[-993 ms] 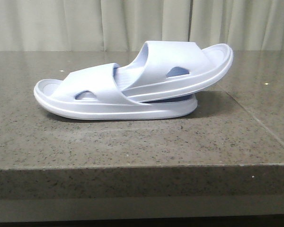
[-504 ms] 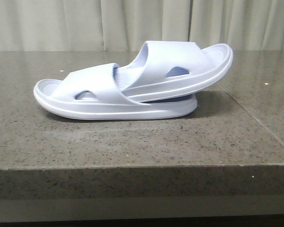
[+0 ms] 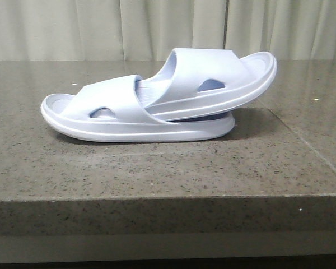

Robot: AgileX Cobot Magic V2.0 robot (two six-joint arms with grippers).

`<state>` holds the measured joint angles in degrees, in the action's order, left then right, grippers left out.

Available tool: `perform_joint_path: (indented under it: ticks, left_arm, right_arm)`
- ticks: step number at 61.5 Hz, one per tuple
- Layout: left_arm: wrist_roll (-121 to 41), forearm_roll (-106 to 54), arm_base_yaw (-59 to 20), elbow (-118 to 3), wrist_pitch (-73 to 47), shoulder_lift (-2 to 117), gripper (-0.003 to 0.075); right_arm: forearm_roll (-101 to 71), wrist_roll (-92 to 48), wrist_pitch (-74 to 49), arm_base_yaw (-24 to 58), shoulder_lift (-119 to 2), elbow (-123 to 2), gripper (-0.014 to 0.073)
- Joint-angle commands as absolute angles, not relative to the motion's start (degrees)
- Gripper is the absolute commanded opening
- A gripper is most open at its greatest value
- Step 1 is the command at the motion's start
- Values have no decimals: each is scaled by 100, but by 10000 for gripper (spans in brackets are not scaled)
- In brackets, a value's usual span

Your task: Insert blue slippers together front up

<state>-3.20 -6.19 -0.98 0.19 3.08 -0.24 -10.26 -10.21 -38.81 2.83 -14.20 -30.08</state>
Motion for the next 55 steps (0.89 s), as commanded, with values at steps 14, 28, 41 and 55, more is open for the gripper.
perform_joint_path:
  ticks: [14, 28, 41, 55]
  left_arm:
    - [-333, -636, -92, 48, 796, -125, -20]
    - [-333, -636, -92, 48, 796, -125, -20]
    - [-333, -636, -92, 48, 796, -125, -20]
    - [-333, -636, -92, 48, 796, -116, -20]
  right_arm:
    - [-1030, -1059, -839, 465, -427, -956, -118]
    - [-1093, -1054, 76, 314, 0, -22, -118]
    - [-1148, -1054, 311, 309, 158, 119, -118]
    - [-1148, -1054, 297, 309, 158, 119, -118]
